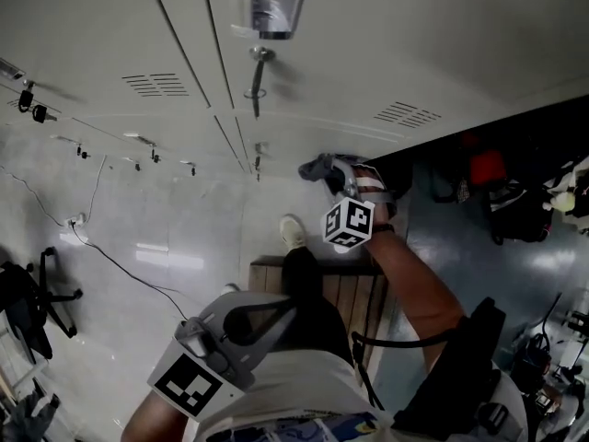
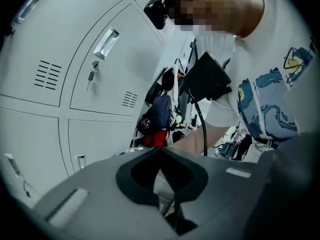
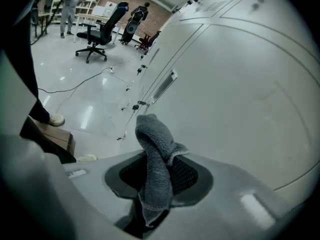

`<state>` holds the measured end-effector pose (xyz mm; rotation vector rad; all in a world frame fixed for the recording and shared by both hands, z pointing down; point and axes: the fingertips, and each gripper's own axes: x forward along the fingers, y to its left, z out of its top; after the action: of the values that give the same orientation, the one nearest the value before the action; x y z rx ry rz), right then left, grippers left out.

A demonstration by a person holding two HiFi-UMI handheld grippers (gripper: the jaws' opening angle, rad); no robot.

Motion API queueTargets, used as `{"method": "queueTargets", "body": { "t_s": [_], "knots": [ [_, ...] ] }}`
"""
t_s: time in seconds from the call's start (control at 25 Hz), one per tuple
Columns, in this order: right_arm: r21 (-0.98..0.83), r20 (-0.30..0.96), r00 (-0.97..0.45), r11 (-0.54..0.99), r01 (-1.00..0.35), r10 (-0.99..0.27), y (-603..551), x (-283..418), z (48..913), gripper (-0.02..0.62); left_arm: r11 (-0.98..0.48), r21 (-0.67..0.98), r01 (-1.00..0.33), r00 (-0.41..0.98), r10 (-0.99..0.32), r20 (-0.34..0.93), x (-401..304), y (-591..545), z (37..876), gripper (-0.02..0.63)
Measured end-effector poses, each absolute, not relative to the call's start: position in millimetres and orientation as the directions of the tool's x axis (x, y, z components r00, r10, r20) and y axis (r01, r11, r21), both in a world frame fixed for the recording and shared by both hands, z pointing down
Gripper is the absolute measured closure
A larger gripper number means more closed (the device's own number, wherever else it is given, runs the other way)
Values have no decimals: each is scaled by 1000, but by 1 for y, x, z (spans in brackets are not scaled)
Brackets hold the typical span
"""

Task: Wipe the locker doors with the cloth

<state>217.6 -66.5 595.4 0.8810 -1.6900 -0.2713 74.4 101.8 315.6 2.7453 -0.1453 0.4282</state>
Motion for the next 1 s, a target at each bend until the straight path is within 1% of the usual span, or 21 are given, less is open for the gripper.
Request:
{"method": "queueTargets", "body": {
  "t_s": [0.4,0.6,0.84,1.0],
  "knots": [
    [514,811,-41,744,-427,-584,-64,222,708,483,-907,366,-206,930,-65,361,68,99,333,604],
    [481,846,-11,773,-413,-532,-64,222,743,483,-906,356,-229,926,-90,367,65,96,334,604],
    [456,876,24,811,-366,-481,-61,225,757,482,-903,357,-240,922,-97,375,59,103,337,604],
    [460,868,-4,808,-370,-496,-52,212,718,482,-911,345,-224,930,-94,354,57,106,329,604]
  ]
}}
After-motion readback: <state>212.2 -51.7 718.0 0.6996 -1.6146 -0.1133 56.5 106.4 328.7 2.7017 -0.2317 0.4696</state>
